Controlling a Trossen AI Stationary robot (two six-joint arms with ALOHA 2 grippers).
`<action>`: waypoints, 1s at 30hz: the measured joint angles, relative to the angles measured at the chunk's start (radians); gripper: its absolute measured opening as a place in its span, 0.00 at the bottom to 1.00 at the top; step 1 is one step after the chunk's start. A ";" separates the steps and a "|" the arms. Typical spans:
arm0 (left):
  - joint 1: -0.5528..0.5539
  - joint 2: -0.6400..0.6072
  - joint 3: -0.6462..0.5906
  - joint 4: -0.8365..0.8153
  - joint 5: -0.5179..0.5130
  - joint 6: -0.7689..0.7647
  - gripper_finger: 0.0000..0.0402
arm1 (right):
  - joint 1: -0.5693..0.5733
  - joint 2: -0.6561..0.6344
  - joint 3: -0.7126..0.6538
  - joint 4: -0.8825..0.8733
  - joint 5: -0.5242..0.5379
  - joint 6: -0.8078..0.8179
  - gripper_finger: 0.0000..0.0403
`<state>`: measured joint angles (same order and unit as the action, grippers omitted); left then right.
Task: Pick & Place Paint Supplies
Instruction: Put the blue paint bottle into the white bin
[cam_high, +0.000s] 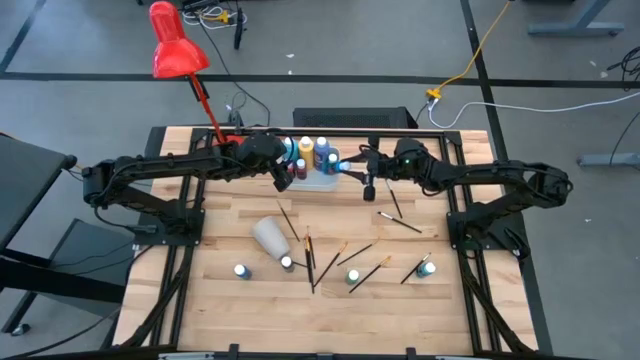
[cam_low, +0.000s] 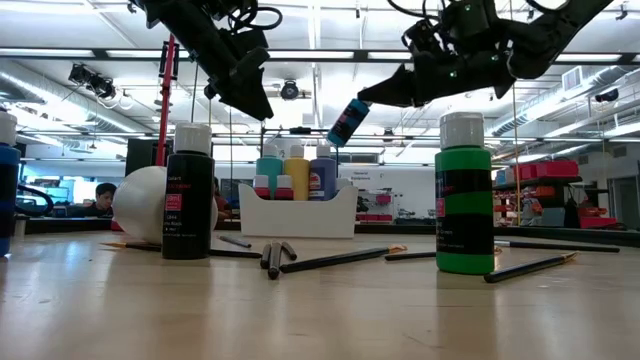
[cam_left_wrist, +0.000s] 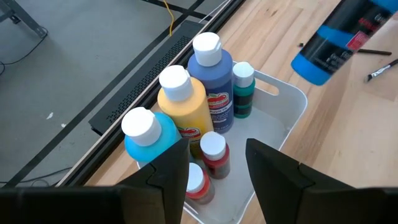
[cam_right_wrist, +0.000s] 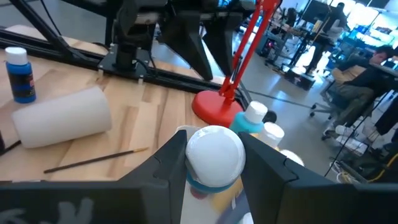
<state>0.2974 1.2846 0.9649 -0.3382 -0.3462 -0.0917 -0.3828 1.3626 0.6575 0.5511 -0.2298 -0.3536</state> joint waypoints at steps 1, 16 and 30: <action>0.000 0.000 0.000 0.000 0.000 -0.001 0.42 | 0.000 0.012 0.000 0.015 0.000 0.005 0.31; 0.000 0.000 0.000 0.002 0.000 -0.001 0.42 | 0.000 0.152 0.017 0.096 0.000 0.072 0.31; 0.000 0.000 -0.001 0.170 0.000 0.000 0.42 | 0.000 0.152 0.017 -0.048 0.066 0.153 0.31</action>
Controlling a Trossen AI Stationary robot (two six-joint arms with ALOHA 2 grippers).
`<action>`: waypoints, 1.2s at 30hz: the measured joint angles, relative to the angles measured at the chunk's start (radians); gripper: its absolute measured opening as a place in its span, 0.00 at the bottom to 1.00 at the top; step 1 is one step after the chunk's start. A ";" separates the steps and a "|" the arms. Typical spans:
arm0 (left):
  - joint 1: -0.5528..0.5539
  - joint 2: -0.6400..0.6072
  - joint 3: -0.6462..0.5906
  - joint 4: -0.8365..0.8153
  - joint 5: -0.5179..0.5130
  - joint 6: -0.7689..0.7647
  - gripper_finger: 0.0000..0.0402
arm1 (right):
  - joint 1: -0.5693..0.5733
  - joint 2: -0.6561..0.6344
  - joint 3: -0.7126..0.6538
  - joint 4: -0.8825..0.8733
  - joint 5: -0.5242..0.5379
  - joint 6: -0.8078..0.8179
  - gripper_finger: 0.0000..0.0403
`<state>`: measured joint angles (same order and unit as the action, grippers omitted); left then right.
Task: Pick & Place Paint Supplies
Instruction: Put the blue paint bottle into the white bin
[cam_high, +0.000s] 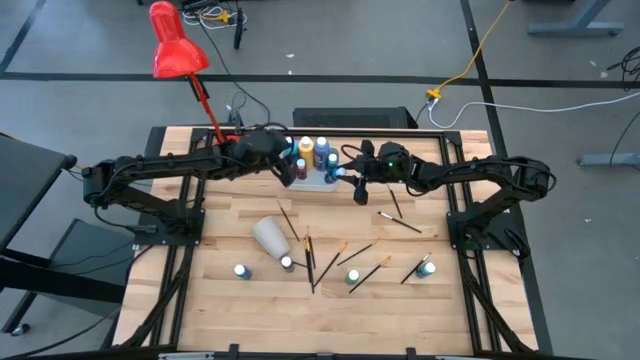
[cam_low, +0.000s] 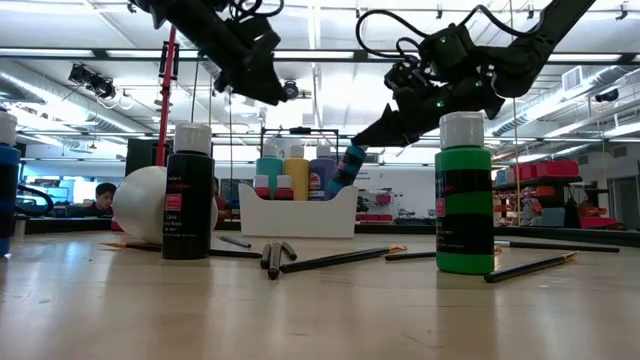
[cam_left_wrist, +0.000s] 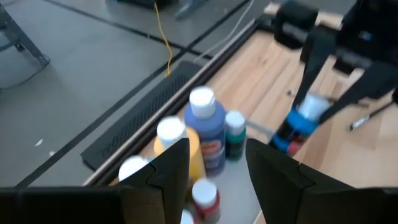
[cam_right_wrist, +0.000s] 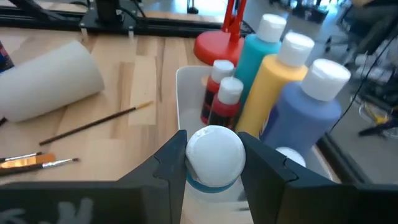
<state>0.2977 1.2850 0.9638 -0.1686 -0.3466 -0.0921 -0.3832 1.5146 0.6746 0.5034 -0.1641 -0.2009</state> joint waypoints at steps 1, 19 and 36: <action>0.000 0.000 0.000 0.017 0.000 0.000 0.42 | 0.000 0.000 0.000 0.002 0.000 0.008 0.31; 0.000 0.000 0.000 0.190 0.000 -0.031 0.42 | -0.031 0.000 0.000 -0.014 0.063 -0.019 0.31; 0.001 -0.095 0.000 0.084 0.010 0.105 0.42 | -0.047 0.110 0.241 -0.352 0.097 0.005 0.31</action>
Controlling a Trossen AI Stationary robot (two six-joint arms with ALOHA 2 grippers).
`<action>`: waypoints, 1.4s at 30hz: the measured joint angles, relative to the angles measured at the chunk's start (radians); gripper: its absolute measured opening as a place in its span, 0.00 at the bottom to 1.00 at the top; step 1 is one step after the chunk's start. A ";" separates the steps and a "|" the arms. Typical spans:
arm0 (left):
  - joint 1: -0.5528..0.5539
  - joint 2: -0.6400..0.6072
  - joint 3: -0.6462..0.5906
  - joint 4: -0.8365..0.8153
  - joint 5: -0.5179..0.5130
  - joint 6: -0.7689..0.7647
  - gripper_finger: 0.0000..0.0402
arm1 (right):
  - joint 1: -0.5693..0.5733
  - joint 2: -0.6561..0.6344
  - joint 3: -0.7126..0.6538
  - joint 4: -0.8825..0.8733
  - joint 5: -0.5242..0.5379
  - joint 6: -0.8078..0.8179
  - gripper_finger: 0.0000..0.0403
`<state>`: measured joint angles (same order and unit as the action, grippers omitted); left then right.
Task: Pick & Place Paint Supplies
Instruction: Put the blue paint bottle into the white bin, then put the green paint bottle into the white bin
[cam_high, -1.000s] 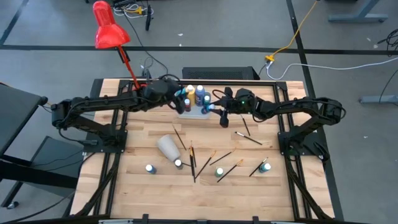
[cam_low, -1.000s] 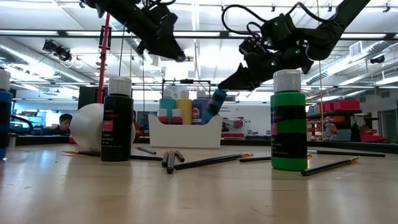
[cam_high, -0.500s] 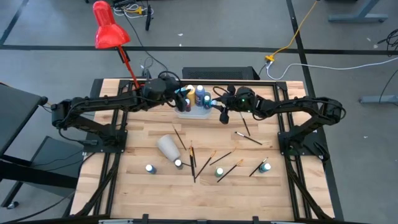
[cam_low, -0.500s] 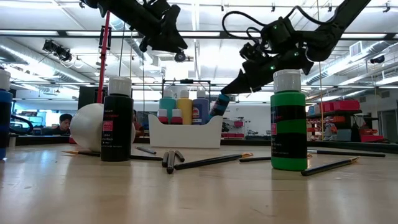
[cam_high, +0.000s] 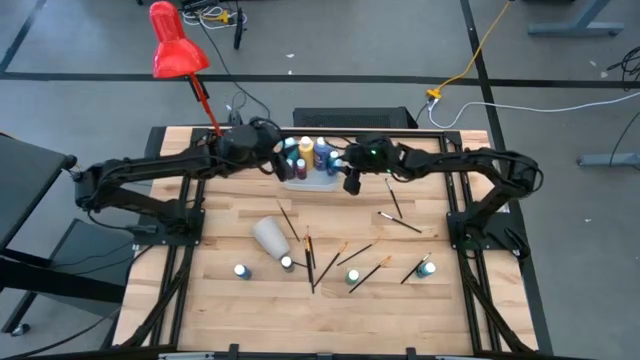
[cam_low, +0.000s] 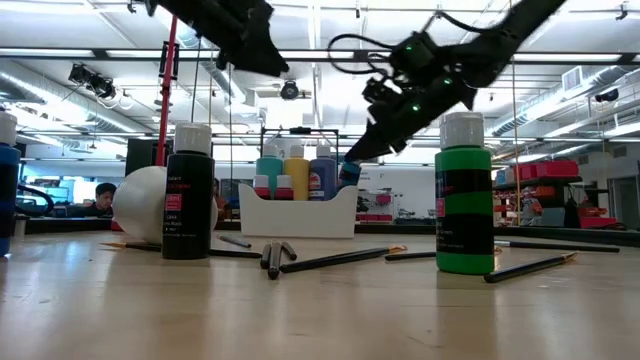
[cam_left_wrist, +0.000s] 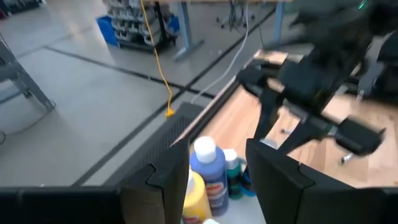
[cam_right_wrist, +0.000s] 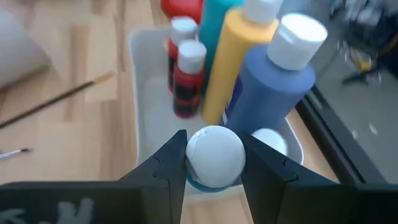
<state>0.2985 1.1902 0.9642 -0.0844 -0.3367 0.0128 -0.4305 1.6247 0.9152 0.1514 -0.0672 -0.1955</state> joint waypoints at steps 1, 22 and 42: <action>0.000 -0.021 0.000 -0.006 -0.001 0.001 0.42 | 0.000 0.014 0.032 -0.048 0.013 0.006 0.31; 0.000 -0.217 0.002 -0.195 -0.003 0.101 0.42 | -0.001 0.168 0.162 -0.169 0.050 0.080 0.31; 0.000 -0.215 0.001 -0.184 -0.002 0.069 0.42 | 0.009 0.161 0.161 -0.111 0.082 0.077 0.49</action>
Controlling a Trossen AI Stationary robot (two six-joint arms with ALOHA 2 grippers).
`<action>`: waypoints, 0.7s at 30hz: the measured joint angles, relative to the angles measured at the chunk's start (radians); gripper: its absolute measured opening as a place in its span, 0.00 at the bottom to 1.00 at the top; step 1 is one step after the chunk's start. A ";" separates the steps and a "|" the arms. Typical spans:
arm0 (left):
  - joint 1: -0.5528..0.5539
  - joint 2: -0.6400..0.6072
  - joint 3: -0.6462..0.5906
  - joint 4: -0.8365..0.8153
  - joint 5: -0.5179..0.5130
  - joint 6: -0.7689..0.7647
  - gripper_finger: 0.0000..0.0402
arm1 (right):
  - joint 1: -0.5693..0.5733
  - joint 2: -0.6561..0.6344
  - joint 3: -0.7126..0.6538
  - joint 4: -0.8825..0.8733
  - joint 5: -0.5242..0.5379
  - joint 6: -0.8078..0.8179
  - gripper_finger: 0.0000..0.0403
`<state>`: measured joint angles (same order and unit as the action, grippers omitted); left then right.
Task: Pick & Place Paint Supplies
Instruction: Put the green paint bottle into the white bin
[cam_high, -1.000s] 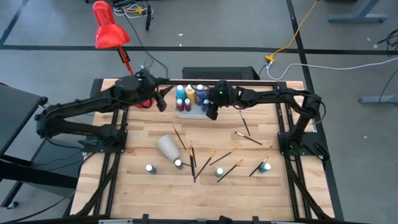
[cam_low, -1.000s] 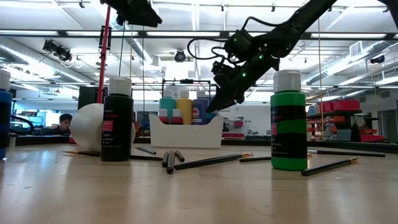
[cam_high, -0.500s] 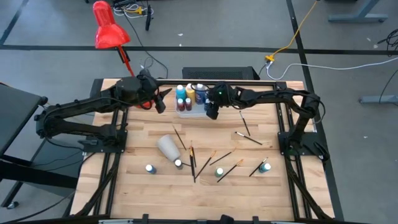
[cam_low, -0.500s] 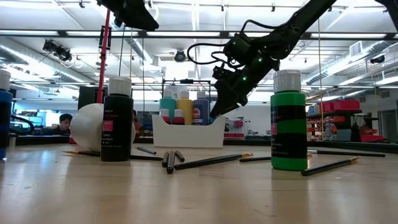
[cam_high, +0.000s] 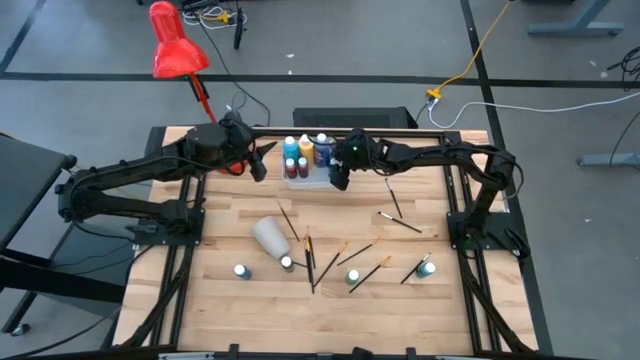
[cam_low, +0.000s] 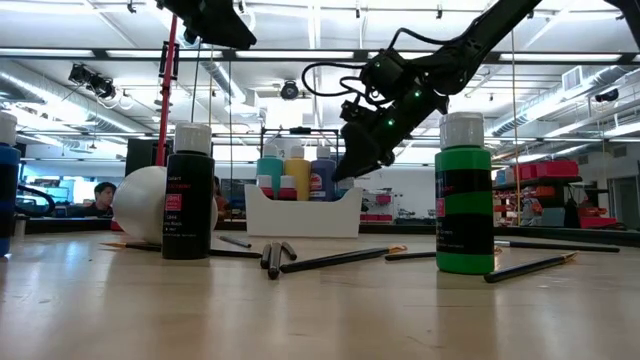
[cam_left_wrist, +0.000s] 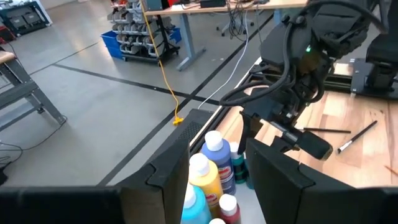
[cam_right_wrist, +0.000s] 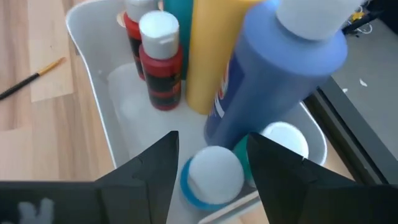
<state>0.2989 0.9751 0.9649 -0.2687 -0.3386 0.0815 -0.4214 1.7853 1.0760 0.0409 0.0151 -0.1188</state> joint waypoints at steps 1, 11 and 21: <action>0.000 0.000 0.000 0.000 0.000 0.006 0.42 | 0.004 -0.005 0.000 -0.001 -0.001 0.000 0.48; 0.000 0.000 0.000 0.000 0.000 0.030 0.42 | 0.056 -0.039 0.000 0.091 -0.003 -0.020 0.46; 0.000 0.000 0.000 -0.001 0.002 0.028 0.42 | 0.083 -0.039 0.000 0.084 -0.004 -0.050 0.45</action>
<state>0.2985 0.9752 0.9649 -0.2699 -0.3367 0.1099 -0.3382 1.7458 1.0760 0.1246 0.0113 -0.1688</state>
